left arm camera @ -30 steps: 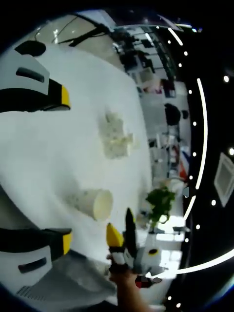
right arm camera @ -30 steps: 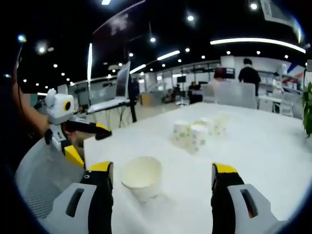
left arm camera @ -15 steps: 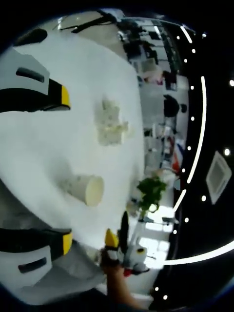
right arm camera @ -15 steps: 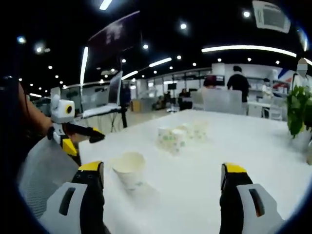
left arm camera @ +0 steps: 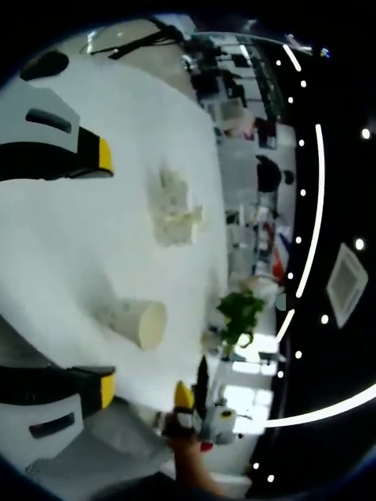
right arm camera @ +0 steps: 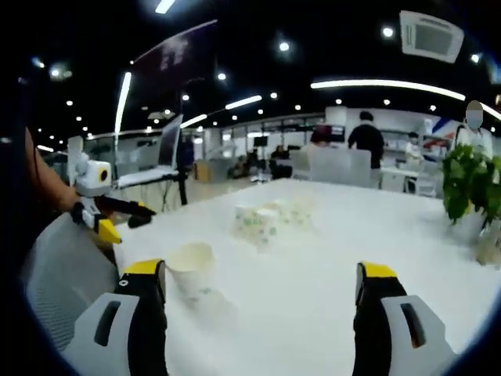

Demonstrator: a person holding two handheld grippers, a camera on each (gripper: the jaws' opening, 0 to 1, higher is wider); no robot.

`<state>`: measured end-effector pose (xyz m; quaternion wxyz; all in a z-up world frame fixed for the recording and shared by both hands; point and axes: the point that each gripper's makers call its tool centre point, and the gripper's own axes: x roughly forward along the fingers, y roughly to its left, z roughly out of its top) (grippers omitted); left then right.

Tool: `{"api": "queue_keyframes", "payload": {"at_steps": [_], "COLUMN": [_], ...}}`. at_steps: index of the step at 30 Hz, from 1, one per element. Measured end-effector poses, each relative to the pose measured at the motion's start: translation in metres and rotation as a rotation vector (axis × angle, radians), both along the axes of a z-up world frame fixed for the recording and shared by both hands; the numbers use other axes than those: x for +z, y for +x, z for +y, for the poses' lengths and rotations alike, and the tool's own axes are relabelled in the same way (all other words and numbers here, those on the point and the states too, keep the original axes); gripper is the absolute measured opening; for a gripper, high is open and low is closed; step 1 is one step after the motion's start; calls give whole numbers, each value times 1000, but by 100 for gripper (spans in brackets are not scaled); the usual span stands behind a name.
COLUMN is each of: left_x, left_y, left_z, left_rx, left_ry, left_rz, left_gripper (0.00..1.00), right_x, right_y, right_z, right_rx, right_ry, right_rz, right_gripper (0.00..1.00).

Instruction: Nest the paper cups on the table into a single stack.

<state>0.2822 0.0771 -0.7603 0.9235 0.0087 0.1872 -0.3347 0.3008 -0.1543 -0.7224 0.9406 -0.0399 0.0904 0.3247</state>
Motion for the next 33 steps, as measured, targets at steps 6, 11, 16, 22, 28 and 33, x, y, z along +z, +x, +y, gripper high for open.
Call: {"api": "queue_keyframes", "payload": {"at_steps": [6,11,16,22,28,33], "left_x": [-13,-18,-27,-30,-36,-37], "left_y": [17,41,71,105,136,165], "left_z": [-4,-1,6,6,1,-6], "left_rx": [-9,8,31,33,66,68], "left_ry": [36,55,72,75,51,58], "left_rz": [0,8,32,12,19,8], "left_gripper": [99,99,96,96,95,95], "right_x": [-4,-6,-7,-6,-8,-10], "right_y": [1,4,6,8,9,10], "right_z": [-3,-8,-10,-11,-13,-13], "right_rx": [-9,-33,-47,-54,-61,-58], "right_ry": [2,12,18,25,21,17], "right_rz": [15,29,35,32,41,48], "right_gripper": [100,100,100,100,99,99]}}
